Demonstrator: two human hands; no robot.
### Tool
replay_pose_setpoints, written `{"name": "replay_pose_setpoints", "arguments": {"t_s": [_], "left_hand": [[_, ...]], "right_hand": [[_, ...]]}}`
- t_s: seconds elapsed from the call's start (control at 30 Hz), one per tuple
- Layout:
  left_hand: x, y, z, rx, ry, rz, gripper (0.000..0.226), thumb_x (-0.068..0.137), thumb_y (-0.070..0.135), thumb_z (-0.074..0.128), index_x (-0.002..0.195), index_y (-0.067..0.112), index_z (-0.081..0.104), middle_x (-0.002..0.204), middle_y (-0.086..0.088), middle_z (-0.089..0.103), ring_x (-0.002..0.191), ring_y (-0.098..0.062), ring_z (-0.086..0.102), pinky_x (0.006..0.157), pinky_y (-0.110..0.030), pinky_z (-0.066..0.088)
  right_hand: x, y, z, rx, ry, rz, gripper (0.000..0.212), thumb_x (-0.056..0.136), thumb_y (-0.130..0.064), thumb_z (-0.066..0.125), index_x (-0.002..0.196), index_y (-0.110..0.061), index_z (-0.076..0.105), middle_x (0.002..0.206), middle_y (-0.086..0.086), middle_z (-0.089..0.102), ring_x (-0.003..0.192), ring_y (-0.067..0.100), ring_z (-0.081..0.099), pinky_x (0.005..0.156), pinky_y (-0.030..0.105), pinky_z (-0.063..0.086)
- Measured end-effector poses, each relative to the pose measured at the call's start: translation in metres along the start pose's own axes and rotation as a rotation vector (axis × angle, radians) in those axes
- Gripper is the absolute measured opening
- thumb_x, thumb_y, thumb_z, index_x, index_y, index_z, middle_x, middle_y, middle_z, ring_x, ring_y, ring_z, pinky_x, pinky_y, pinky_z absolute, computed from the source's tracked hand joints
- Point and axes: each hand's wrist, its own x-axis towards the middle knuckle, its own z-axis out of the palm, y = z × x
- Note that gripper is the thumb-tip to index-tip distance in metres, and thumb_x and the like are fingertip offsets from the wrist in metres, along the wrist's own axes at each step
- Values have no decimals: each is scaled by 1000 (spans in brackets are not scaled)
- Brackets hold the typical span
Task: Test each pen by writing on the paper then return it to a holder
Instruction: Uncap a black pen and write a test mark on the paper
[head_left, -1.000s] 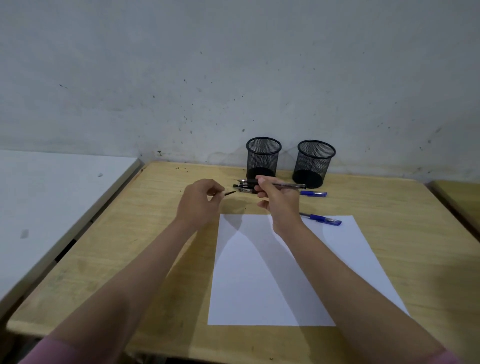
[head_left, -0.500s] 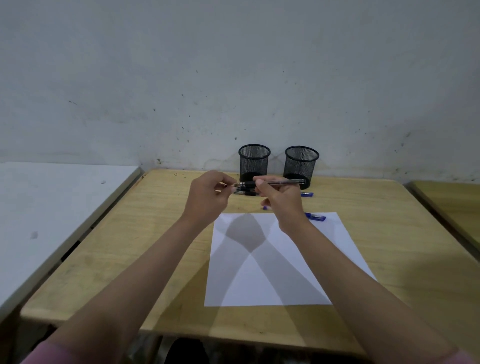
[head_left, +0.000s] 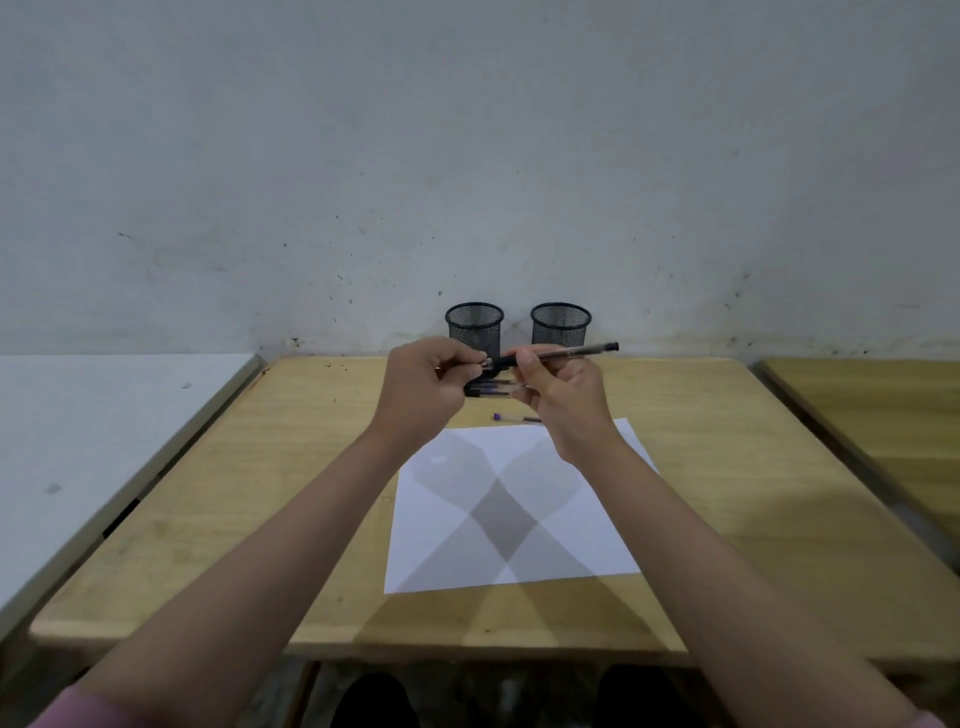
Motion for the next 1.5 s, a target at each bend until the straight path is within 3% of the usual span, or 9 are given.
{"name": "replay_pose_setpoints", "arguments": {"t_s": [0.1, 0.2, 0.33, 0.43, 0.6, 0.77, 1.0, 1.13, 1.5], "left_hand": [[1, 6, 12, 29, -21, 18, 16, 77, -6, 64, 81, 7, 73, 72, 4, 66, 62, 6, 58, 60, -6, 41], [3, 7, 31, 68, -61, -2, 13, 78, -1, 65, 82, 8, 73, 74, -2, 69, 64, -3, 60, 60, -8, 44], [0, 15, 67, 27, -137, -11, 15, 79, -1, 65, 83, 11, 73, 75, -1, 68, 66, -1, 60, 64, -6, 43], [-4, 28, 97, -49, -244, -5, 16, 80, -2, 64, 84, 11, 73, 77, -2, 68, 73, -10, 63, 68, -10, 46], [-7, 47, 141, -143, -336, 39, 16, 81, 4, 66, 84, 18, 72, 82, 3, 69, 75, -7, 63, 67, -16, 48], [-24, 58, 189, -103, -437, 74, 44, 84, 21, 65, 126, 11, 52, 120, 1, 59, 105, -10, 59, 87, -21, 44], [-81, 73, 261, 176, -925, 365, 66, 86, 48, 54, 141, 16, 33, 149, -4, 33, 136, -19, 30, 111, -32, 25], [-111, 88, 288, 247, -1172, 608, 58, 90, 54, 39, 142, 30, 30, 156, 3, 19, 142, -19, 19, 116, -50, 12], [-129, 83, 311, 388, -1326, 702, 50, 95, 53, 21, 144, 42, 17, 157, 11, 5, 144, -12, 5, 115, -50, 8]], "right_hand": [[-8, -12, -8, -48, 64, 113, 18, 91, -20, 61, 76, -13, 69, 65, -3, 66, 66, 8, 59, 60, 25, 50], [-20, -29, -26, -613, 38, 160, 45, 86, -41, 64, 73, 2, 68, 67, 14, 67, 54, 5, 59, 58, 28, 47], [-33, -59, -69, -1171, 159, -399, 21, 76, -27, 75, 73, -7, 66, 68, 5, 64, 67, 20, 57, 64, 32, 46], [-39, -76, -100, -1419, 98, -415, 20, 74, -27, 75, 92, -19, 71, 91, 0, 69, 91, 24, 59, 81, 43, 46], [-53, -89, -140, -1403, 95, -297, 17, 83, -17, 67, 98, -17, 74, 94, 3, 72, 89, 24, 63, 76, 36, 46], [-70, -106, -185, -1503, 218, -172, 19, 85, -16, 64, 103, -18, 72, 97, 4, 70, 91, 24, 61, 71, 33, 43], [-145, -130, -261, -1513, 447, 142, 42, 85, -15, 61, 126, -22, 55, 101, 4, 65, 86, 25, 61, 73, 42, 55], [-204, -131, -284, -1528, 498, 235, 59, 81, -9, 63, 135, -24, 45, 90, -4, 52, 77, 19, 54, 63, 29, 40], [-304, -46, -321, -1436, 559, 618, 36, 78, -9, 67, 113, -7, 58, 94, 11, 67, 85, 27, 63, 72, 39, 53]]}}
